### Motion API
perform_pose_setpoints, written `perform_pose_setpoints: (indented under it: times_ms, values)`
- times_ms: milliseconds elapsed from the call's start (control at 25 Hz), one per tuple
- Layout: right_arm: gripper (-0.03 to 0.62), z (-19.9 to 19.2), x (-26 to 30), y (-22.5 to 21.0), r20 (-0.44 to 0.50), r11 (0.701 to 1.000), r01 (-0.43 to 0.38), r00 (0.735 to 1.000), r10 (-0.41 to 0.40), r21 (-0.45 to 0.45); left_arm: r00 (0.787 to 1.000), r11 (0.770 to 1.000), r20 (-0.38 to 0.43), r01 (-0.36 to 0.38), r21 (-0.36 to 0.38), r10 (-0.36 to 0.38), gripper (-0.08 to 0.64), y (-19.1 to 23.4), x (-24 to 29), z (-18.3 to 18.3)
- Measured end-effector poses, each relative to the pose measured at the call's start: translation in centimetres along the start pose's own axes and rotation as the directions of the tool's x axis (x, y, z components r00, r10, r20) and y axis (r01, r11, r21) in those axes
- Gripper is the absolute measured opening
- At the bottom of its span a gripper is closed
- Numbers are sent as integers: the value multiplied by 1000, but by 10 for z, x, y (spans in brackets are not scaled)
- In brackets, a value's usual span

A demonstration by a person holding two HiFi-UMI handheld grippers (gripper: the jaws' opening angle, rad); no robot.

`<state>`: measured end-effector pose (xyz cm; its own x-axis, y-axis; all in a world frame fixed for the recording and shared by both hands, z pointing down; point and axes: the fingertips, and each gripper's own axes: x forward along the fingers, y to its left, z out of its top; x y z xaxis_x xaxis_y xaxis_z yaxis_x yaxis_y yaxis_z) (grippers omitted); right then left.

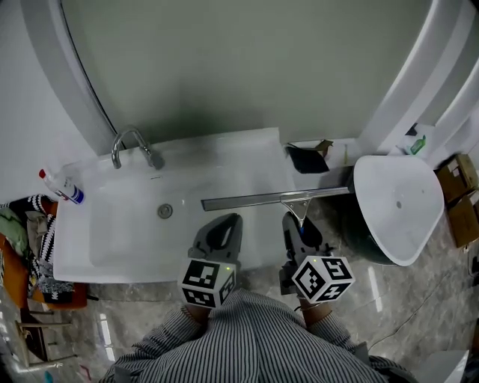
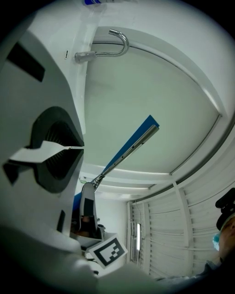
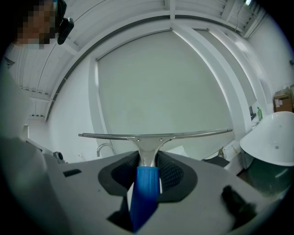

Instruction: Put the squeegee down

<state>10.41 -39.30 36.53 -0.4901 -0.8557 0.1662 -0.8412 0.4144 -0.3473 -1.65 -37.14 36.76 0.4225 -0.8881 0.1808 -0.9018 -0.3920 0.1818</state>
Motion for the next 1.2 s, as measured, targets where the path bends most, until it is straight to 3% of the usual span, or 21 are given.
perform_pose_setpoints:
  times_ms: [360, 1200]
  values:
    - [120, -1, 9, -7, -24, 1000, -14, 1000, 15, 13, 1000, 1000, -27, -7, -17, 6, 28, -2, 10, -5]
    - [120, -16, 17, -2, -82, 998, 44, 996, -41, 38, 995, 999, -102, 6, -36, -10, 28, 17, 8, -12]
